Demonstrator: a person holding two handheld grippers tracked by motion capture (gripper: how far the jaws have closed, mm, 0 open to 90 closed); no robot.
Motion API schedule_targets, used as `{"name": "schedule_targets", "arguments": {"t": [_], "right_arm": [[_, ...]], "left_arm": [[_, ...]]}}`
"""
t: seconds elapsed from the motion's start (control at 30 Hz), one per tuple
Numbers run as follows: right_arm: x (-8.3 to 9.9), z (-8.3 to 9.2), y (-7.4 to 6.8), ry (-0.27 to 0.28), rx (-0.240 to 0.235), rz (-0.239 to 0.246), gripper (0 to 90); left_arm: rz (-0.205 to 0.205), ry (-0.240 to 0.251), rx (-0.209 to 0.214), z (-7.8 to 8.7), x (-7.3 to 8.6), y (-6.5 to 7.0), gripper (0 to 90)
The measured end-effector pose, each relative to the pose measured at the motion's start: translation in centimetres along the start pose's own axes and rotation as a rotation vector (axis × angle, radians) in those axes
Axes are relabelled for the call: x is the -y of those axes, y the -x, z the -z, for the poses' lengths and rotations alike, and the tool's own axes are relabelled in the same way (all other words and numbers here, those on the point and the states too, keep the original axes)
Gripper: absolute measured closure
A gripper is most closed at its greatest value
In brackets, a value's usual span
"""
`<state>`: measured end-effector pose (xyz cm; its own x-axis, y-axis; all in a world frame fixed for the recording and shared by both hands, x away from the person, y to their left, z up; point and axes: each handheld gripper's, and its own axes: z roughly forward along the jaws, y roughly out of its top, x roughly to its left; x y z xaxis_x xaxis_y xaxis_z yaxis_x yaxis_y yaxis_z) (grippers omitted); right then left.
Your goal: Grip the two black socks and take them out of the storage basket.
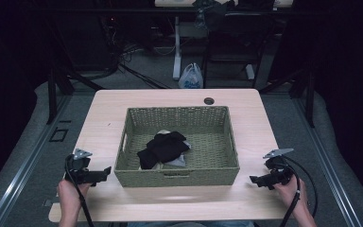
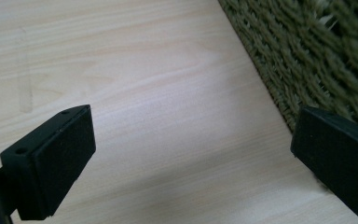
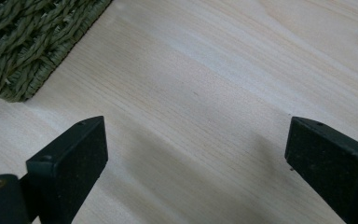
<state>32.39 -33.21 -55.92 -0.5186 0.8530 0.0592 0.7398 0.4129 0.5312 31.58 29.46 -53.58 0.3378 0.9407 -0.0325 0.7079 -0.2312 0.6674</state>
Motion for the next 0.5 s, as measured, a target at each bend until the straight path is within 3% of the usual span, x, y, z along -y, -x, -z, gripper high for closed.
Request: {"name": "schedule_targets", "arguments": {"t": [0.1,0.5], "right_arm": [[0.1,0.0,0.2,0.003,0.002,-0.011,5.3],[0.1,0.1,0.0,0.010,0.021,-0.002,5.4]], "left_arm": [[-0.014,0.018,-0.009,0.8,-0.5,0.2,0.0],[-0.078,0.102,0.023,4.2,-3.5,1.9,0.0]]}}
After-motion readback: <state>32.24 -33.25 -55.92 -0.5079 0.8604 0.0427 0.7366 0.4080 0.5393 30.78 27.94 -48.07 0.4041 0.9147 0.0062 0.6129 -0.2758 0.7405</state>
